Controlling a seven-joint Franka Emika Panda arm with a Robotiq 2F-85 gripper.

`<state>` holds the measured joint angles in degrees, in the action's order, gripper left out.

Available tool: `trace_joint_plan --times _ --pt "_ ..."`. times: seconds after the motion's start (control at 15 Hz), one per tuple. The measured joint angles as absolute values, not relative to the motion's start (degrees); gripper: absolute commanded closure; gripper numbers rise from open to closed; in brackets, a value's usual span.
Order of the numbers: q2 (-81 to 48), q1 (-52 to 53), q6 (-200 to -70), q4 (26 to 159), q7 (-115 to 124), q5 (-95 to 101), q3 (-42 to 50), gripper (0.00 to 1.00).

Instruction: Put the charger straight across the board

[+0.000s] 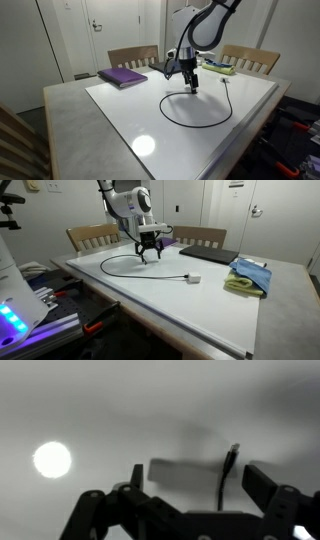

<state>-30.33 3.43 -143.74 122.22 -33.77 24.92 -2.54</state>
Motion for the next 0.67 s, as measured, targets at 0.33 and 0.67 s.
trace_joint_plan --times 0.33,0.67 --pt "-30.5 -0.9 -143.0 122.0 -40.4 16.0 -7.1 0.0" --pt "-30.5 -2.5 -144.5 122.2 -42.5 12.9 -8.2 0.0"
